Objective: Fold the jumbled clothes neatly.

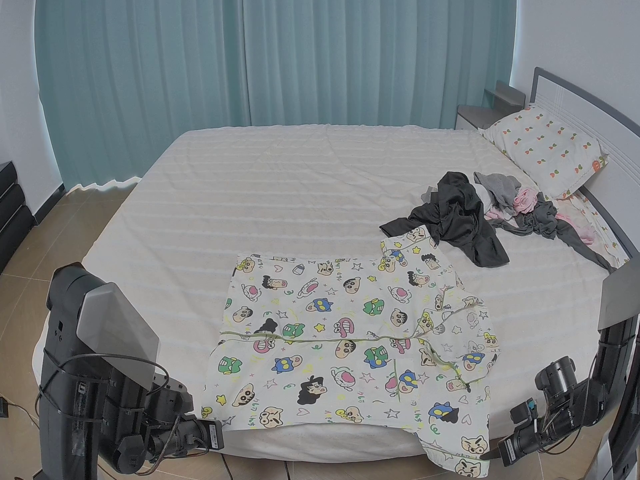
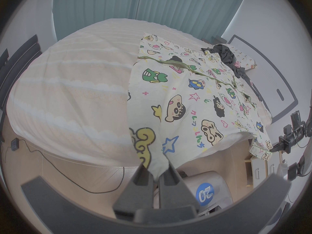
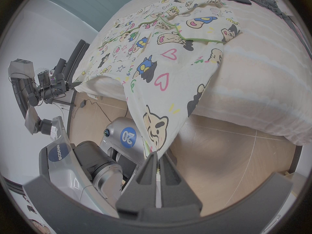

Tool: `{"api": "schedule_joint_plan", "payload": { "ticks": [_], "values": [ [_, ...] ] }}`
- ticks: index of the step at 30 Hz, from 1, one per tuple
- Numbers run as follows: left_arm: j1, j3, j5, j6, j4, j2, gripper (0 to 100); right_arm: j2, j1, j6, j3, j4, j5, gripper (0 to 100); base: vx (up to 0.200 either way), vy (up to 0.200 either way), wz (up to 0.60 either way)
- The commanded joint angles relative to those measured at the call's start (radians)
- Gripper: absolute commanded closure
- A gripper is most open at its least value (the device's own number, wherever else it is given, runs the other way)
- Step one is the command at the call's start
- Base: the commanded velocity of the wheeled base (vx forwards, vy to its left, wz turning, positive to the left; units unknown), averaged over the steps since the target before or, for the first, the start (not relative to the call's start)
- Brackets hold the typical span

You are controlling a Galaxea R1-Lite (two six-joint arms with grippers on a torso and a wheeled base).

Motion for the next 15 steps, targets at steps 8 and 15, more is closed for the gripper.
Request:
{"api": "schedule_joint_plan", "payload": {
  "ticks": [8, 15],
  "values": [
    [0.008, -0.020, -0.004, -0.015, -0.018, -0.064, 100, -0.099, -0.016, 0.004, 0.017, -0.075, 0.053, 100, 0.000, 0.000, 0.00],
    [0.010, -0.095, 0.000, -0.020, -0.018, -0.130, 100, -0.119, -0.064, 0.030, 0.016, -0.236, 0.068, 100, 0.000, 0.000, 0.00]
  ]
}}
